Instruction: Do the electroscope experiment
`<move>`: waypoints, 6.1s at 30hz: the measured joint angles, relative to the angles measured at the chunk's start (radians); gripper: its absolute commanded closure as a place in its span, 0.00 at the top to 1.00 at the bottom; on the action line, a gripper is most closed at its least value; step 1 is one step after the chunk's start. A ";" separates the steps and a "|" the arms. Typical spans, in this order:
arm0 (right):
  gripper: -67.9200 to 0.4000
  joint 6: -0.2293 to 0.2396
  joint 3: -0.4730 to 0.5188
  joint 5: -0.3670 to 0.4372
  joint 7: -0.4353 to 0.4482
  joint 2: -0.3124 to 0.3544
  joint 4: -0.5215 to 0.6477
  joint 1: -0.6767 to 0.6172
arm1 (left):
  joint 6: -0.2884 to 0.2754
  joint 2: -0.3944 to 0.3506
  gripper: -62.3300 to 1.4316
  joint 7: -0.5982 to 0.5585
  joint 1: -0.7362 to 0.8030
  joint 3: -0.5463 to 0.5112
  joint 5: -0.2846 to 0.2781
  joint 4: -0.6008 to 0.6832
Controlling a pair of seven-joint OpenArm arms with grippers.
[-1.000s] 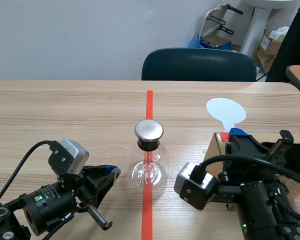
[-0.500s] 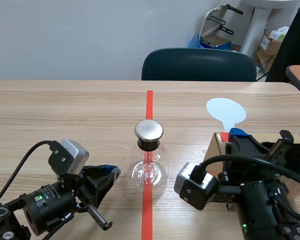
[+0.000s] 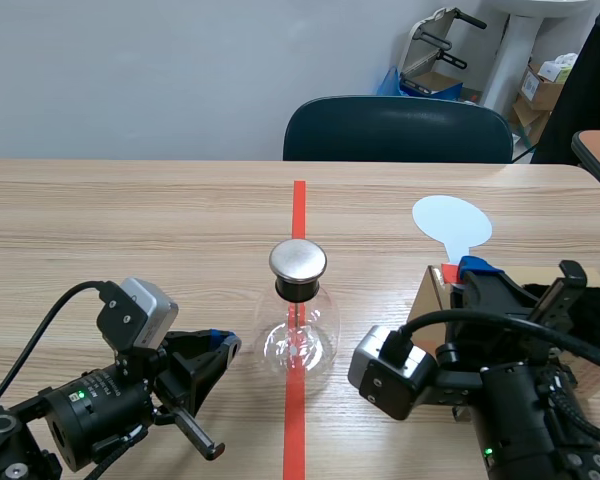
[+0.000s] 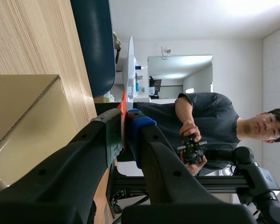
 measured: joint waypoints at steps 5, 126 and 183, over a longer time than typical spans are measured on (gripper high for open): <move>0.03 0.000 0.000 0.000 0.011 0.000 0.000 0.000 | 0.000 0.000 0.08 0.000 0.000 0.000 0.000 0.000; 0.03 -0.110 0.797 0.405 0.968 -0.180 -0.375 -0.213 | -0.198 -0.412 0.76 -0.617 0.116 0.256 -0.064 0.081; 0.03 -0.106 0.808 0.393 1.086 -0.172 -0.375 -0.218 | -0.199 -0.413 0.76 -0.617 0.116 0.256 -0.064 0.081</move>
